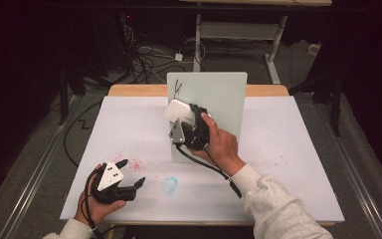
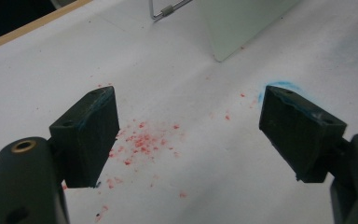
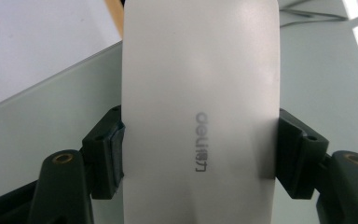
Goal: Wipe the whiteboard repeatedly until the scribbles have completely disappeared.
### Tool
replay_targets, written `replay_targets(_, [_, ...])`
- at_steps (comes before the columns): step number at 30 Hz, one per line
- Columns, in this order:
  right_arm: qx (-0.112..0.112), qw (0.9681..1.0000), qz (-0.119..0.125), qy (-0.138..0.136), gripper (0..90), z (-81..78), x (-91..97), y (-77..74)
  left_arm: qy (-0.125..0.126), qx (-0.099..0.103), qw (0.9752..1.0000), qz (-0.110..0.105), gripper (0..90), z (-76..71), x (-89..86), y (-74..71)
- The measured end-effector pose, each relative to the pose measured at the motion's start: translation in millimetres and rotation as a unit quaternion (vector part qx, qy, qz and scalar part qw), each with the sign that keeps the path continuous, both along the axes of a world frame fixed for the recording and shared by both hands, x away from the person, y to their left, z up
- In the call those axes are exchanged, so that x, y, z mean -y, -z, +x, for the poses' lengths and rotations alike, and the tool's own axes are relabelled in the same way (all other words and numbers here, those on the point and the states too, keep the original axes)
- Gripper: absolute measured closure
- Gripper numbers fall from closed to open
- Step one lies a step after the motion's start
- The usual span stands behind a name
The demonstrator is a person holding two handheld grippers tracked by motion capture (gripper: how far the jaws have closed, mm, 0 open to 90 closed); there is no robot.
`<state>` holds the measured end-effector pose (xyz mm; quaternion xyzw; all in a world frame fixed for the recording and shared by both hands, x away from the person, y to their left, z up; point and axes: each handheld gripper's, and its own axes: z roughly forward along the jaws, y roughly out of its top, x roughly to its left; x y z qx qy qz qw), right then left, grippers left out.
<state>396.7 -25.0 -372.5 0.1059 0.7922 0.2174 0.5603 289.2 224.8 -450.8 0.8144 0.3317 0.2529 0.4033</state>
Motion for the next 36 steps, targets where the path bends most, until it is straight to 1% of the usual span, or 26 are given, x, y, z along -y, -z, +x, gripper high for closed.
replay_targets(2, [0.008,0.9997,0.017,0.012,31.0,3.3,1.7,-8.6,0.001,0.0,1.0,0.0,19.4,-0.1,0.1,0.1])
replay_targets(3, [0.006,0.9996,0.025,0.012,31.0,5.7,3.0,-14.2,0.001,0.0,1.0,0.001,19.4,0.0,0.0,0.3])
replay_targets(7, [0.008,0.9988,0.045,0.017,31.0,10.0,4.7,-24.6,0.0,0.0,1.0,0.002,19.4,0.7,-0.7,0.9])
replay_targets(9, [0.008,0.9983,0.053,0.023,31.0,10.3,4.4,-26.3,0.002,0.001,1.0,0.003,19.5,0.3,-0.5,0.6])
replay_targets(10, [0.011,0.9982,0.054,0.023,31.0,10.0,3.9,-25.3,0.002,0.001,1.0,0.003,19.5,0.2,-0.5,0.6])
replay_targets(11, [0.015,0.9985,0.049,0.022,31.0,9.5,3.8,-24.6,0.002,0.0,1.0,0.003,19.5,0.1,-0.5,0.6])
replay_targets(12, [0.014,0.9985,0.047,0.022,31.0,8.9,3.3,-23.1,0.002,0.0,1.0,0.003,19.5,0.2,-0.5,0.6])
replay_targets(13, [0.008,0.9986,0.049,0.021,31.0,8.0,2.4,-20.8,0.002,0.0,1.0,0.003,19.5,0.3,-0.5,0.7])
replay_targets(14, [0.012,0.9989,0.04,0.021,31.0,7.1,1.5,-19.0,0.002,0.0,1.0,0.003,19.4,0.3,-0.3,0.7])
replay_targets(15, [0.011,0.9991,0.036,0.021,31.0,6.3,0.5,-17.4,0.002,0.0,1.0,0.003,19.5,0.3,-0.3,0.7])
replay_targets(19, [0.004,0.9993,0.035,0.015,31.0,8.3,-0.8,-20.4,0.003,0.0,1.0,0.005,19.5,0.3,0.6,0.6])
replay_targets(22, [0.004,0.9989,0.043,0.017,31.0,10.7,-1.1,-27.4,0.003,0.0,1.0,0.006,19.4,0.1,0.3,0.5])
replay_targets(23, [0.007,0.9987,0.047,0.019,31.0,11.9,-1.2,-29.7,0.002,0.0,1.0,0.005,19.5,0.2,0.1,0.7])
replay_targets(25, [0.005,0.9978,0.063,0.022,31.0,13.8,-0.9,-34.7,0.002,-0.001,1.0,0.004,19.4,0.8,-0.9,1.3])
replay_targets(26, [0.008,0.9972,0.069,0.027,31.0,14.9,-0.4,-38.3,0.002,-0.002,1.0,0.005,19.4,1.1,-1.5,1.4])
replay_targets(27, [0.009,0.9969,0.072,0.03,31.0,15.5,-0.1,-40.1,0.001,-0.002,1.0,0.003,19.5,1.6,-1.8,1.9])
replay_targets(28, [0.006,0.9968,0.075,0.028,31.0,16.7,0.1,-42.5,0.001,-0.003,1.0,0.001,19.5,2.2,-2.4,2.3])
replay_targets(31, [0.007,0.9965,0.077,0.029,31.0,18.9,-0.8,-48.4,0.0,-0.004,1.0,-0.002,19.4,3.4,-3.8,2.9])
replay_targets(33, [0.012,0.9959,0.083,0.032,31.0,20.5,-1.0,-52.0,0.0,-0.004,1.0,-0.002,19.5,3.1,-4.4,2.7])
replay_targets(35, [0.009,0.9954,0.089,0.034,31.0,20.9,-1.4,-53.5,0.001,-0.002,1.0,-0.002,19.4,2.2,-4.2,2.2])
replay_targets(36, [0.013,0.9954,0.088,0.034,31.0,20.5,-1.8,-52.5,0.001,-0.002,1.0,-0.003,19.5,2.0,-4.0,2.1])
